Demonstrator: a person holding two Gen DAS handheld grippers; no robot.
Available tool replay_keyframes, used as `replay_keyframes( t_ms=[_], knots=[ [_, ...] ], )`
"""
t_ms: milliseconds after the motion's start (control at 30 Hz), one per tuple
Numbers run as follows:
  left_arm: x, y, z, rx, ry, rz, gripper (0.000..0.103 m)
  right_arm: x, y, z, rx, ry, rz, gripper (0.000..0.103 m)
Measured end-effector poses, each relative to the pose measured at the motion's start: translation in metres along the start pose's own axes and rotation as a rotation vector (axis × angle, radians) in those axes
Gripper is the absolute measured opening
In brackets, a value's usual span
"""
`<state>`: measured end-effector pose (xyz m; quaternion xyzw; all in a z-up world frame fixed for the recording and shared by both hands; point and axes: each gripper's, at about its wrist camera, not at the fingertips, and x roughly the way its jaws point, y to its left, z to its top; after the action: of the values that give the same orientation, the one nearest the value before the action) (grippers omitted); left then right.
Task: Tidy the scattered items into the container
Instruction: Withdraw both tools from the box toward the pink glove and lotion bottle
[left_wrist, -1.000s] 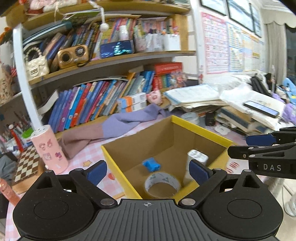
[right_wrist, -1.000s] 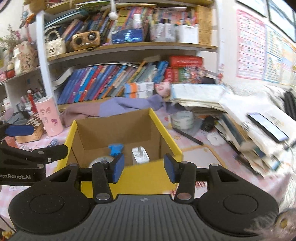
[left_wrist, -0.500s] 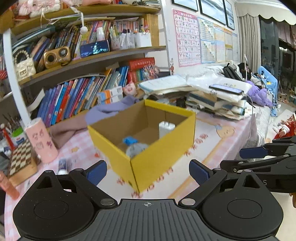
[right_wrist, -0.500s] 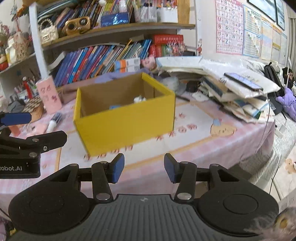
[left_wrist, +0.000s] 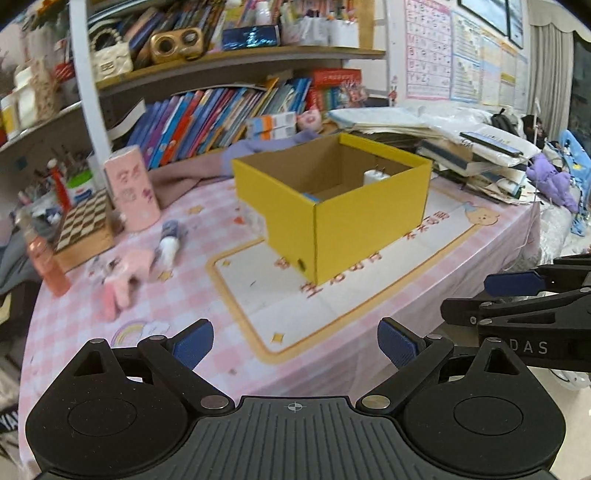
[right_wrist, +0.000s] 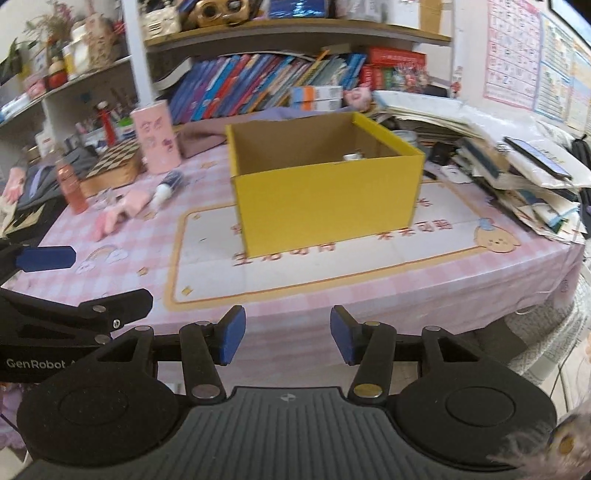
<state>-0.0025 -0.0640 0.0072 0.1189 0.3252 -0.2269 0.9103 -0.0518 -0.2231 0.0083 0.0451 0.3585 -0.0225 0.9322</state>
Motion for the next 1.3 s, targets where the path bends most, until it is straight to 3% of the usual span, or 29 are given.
replay_keyframes(
  t_ms=[533,967,1300],
  knots=[
    [-0.020,0.053,-0.040,-0.162,0.088,0.116,0.097,0.016,0.063,-0.001,-0.134,0.050,0.134,0.055],
    [-0.039,0.098,-0.055,-0.284,0.073,0.253,0.097,0.028,0.115,0.016,-0.266,0.032,0.251,0.057],
    [-0.032,0.116,-0.057,-0.323,0.088,0.316,0.097,0.051,0.133,0.027,-0.306,0.036,0.316,0.058]
  ],
)
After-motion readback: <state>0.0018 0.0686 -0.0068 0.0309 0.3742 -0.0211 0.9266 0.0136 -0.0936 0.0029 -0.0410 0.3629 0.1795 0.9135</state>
